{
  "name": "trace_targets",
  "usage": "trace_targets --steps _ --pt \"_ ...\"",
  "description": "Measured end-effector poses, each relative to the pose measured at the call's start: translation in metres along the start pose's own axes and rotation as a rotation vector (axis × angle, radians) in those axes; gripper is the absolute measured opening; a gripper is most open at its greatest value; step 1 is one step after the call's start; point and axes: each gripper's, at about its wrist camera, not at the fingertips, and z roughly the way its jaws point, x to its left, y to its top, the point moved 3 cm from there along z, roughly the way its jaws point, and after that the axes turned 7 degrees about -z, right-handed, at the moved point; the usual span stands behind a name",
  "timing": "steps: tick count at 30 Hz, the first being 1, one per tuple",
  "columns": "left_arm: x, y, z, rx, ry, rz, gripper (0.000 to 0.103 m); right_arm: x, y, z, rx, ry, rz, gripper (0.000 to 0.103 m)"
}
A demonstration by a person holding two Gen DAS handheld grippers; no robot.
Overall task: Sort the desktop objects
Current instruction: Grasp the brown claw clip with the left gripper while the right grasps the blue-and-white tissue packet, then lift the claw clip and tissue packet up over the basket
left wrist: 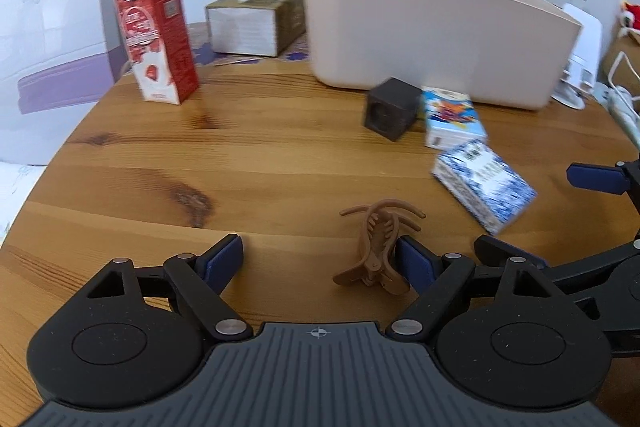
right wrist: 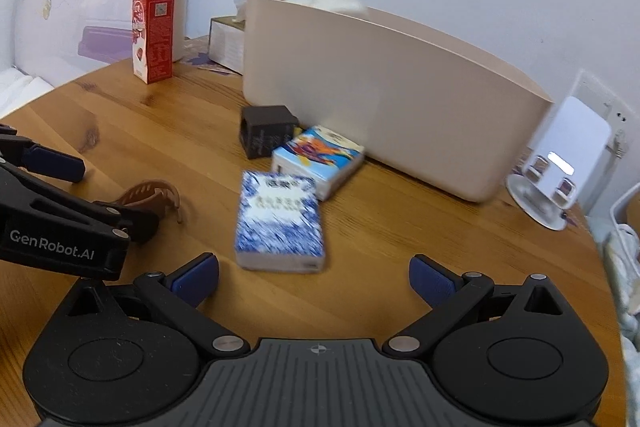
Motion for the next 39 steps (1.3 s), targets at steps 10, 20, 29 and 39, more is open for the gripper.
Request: trace_targets --steps 10,20,29,39 --pt "0.012 0.006 0.003 -0.02 0.014 -0.023 0.072 -0.009 0.006 0.016 -0.023 0.03 0.107 0.094" --pt "0.008 0.006 0.0 -0.038 -0.008 0.005 0.041 -0.023 0.002 0.012 -0.028 0.023 0.197 0.043" --pt "0.004 0.001 -0.008 -0.032 -0.007 0.006 0.035 -0.021 -0.007 -0.003 -0.011 -0.003 0.197 0.043" --pt "-0.003 -0.004 -0.025 -0.047 -0.031 0.039 0.034 -0.027 -0.018 -0.027 -0.017 -0.022 0.222 0.043"
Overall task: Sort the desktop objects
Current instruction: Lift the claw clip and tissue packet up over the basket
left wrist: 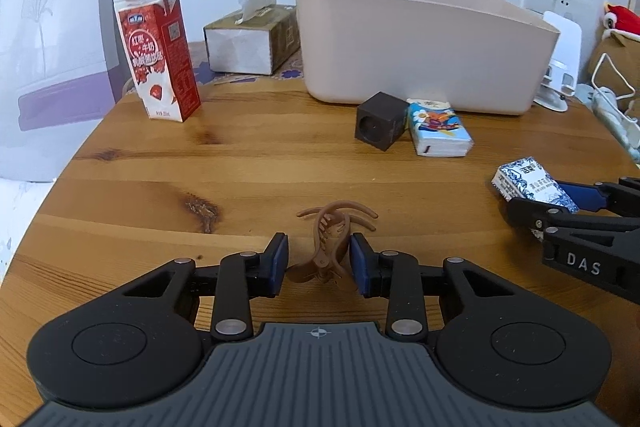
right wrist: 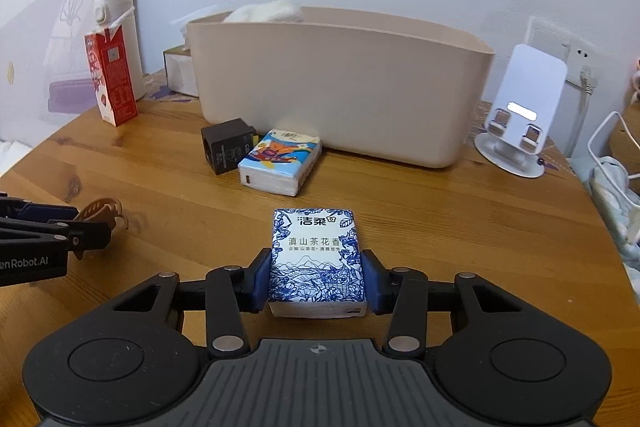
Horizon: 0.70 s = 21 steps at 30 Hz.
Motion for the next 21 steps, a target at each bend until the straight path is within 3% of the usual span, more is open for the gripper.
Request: trace_targets --steps 10,21 --pt "-0.004 0.012 -0.028 -0.048 -0.03 0.023 0.034 -0.011 0.002 -0.044 -0.074 -0.023 -0.027 0.043" --pt "-0.015 0.037 -0.061 -0.125 -0.06 0.075 0.034 -0.043 0.028 -0.094 -0.195 -0.094 -0.017 0.043"
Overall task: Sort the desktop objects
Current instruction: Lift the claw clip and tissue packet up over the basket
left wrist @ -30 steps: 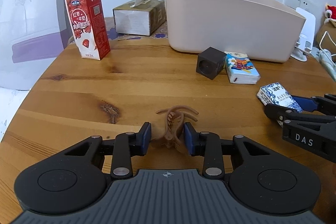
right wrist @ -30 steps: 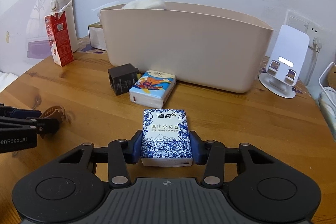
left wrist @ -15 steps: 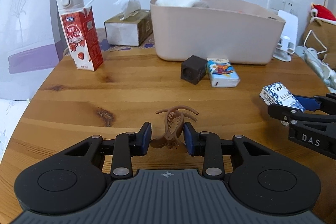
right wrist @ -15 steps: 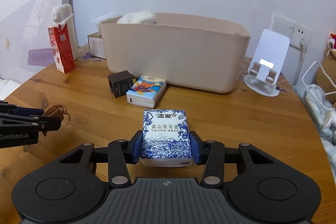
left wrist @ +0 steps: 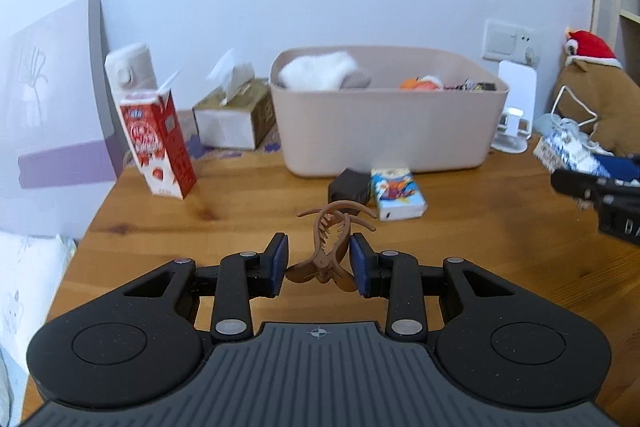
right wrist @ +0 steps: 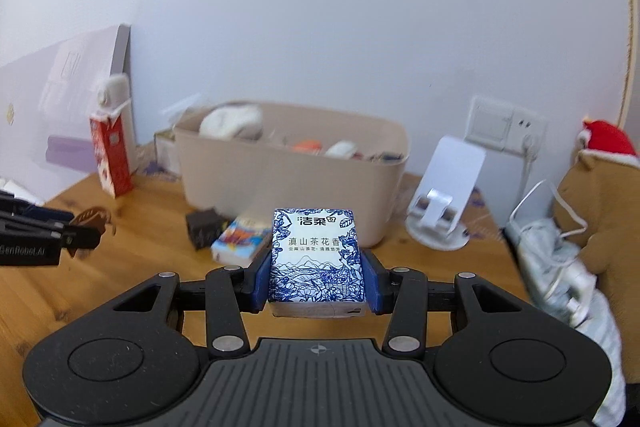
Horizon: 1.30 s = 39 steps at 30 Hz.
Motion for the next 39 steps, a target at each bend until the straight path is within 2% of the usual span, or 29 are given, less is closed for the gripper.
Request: trace_targets --steps 14,25,29,32,39 --pt "-0.014 0.063 -0.008 -0.135 0.018 0.075 0.034 -0.037 0.048 -0.018 -0.112 -0.1 0.001 0.043" --pt "-0.02 0.116 0.003 -0.212 0.025 0.1 0.034 -0.051 0.082 0.001 -0.146 -0.146 -0.005 0.043" --pt "-0.025 0.129 0.014 -0.213 0.027 0.113 0.035 -0.045 0.096 0.014 -0.158 -0.141 -0.025 0.043" --pt "-0.032 0.138 0.029 -0.194 0.0 0.105 0.035 -0.038 0.107 0.028 -0.162 -0.14 -0.053 0.043" --pt "-0.049 0.157 0.077 -0.154 -0.005 0.067 0.035 -0.028 0.126 0.068 -0.158 -0.134 -0.071 0.043"
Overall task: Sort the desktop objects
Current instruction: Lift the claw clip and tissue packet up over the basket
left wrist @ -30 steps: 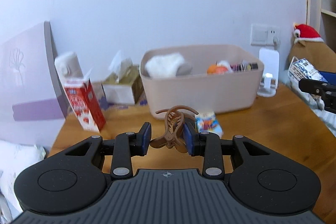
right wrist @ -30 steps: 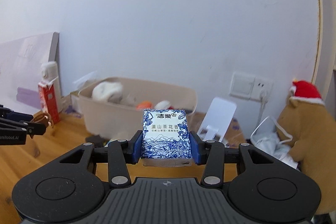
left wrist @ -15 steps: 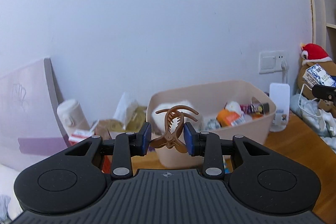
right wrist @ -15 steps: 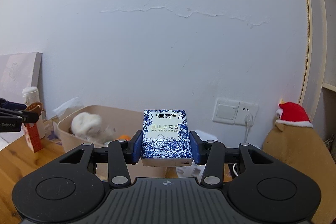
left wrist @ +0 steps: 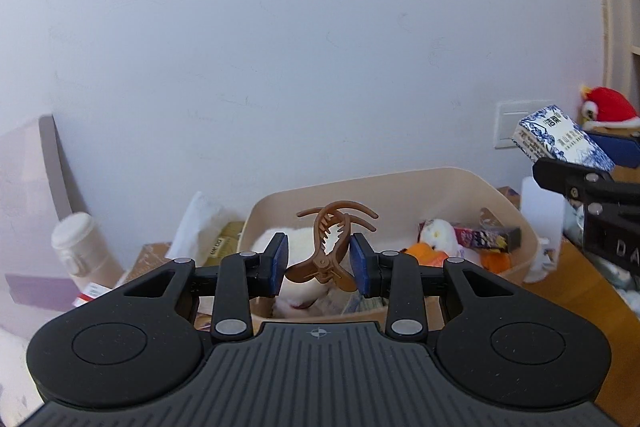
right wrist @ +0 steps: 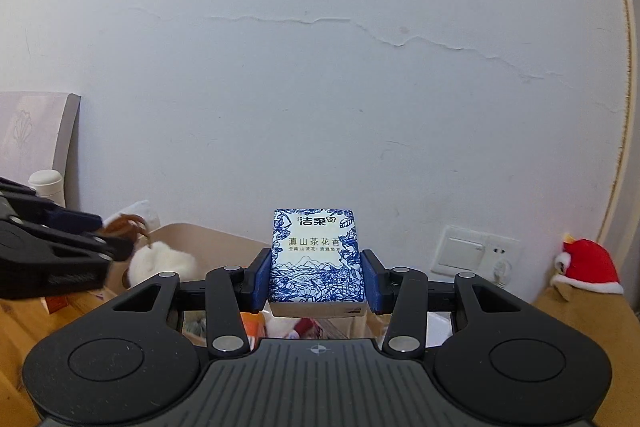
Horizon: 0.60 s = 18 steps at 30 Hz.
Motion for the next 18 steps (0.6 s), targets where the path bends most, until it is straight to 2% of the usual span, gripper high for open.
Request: trace_targets --steps 5,10,13,18 --pt "-0.003 0.002 0.036 0.034 0.005 -0.036 0.035 0.005 -0.003 0.032 0.025 -0.001 -0.014 0.043" --pt "-0.001 0.001 0.072 0.105 -0.005 -0.092 0.035 0.006 -0.016 0.074 0.113 0.028 0.006 0.043" --pt "-0.004 -0.002 0.091 0.136 0.014 -0.089 0.035 0.006 -0.029 0.097 0.17 0.023 0.033 0.043" --pt "-0.009 -0.01 0.105 0.164 0.018 -0.067 0.035 0.01 -0.046 0.117 0.205 0.027 0.064 0.043"
